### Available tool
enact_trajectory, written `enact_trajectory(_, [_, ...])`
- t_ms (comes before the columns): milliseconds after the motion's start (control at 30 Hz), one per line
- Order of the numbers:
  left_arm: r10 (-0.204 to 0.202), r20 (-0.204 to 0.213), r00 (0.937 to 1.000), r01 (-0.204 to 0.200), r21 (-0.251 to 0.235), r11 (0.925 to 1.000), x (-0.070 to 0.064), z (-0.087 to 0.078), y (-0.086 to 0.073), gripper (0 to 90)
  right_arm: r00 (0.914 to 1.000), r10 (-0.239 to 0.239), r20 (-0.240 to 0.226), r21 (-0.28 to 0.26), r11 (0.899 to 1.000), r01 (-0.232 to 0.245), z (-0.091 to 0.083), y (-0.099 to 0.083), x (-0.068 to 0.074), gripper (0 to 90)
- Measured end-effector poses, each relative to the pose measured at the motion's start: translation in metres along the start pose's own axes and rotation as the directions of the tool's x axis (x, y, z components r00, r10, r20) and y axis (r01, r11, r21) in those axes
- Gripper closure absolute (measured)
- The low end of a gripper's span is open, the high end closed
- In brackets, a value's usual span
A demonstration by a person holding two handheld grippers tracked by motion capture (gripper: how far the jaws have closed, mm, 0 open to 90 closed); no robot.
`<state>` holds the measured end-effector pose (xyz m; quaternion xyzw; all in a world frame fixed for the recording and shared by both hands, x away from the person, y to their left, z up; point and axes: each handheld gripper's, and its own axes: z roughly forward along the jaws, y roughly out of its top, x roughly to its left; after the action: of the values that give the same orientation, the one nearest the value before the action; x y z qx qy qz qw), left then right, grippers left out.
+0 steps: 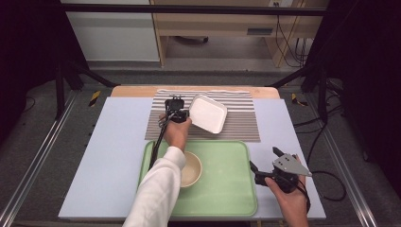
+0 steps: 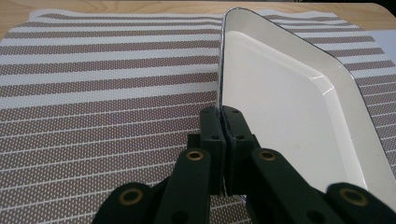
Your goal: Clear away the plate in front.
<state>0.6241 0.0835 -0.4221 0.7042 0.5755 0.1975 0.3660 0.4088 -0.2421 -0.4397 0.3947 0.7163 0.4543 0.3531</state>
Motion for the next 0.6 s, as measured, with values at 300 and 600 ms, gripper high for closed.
enact_trajectory(300, [0.062,0.015,0.9980,-0.062,-0.017,0.9980,-0.009,-0.011,-0.001,88.1,0.9940,0.108,0.019,-0.040,0.993,-0.107,0.007,0.005,0.002,8.6])
enact_trajectory(600, [0.090,0.060,0.9941,-0.088,-0.042,0.9952,-0.016,-0.026,-0.006,88.2,0.9817,0.187,-0.034,-0.025,0.982,-0.188,0.035,0.032,0.012,21.7])
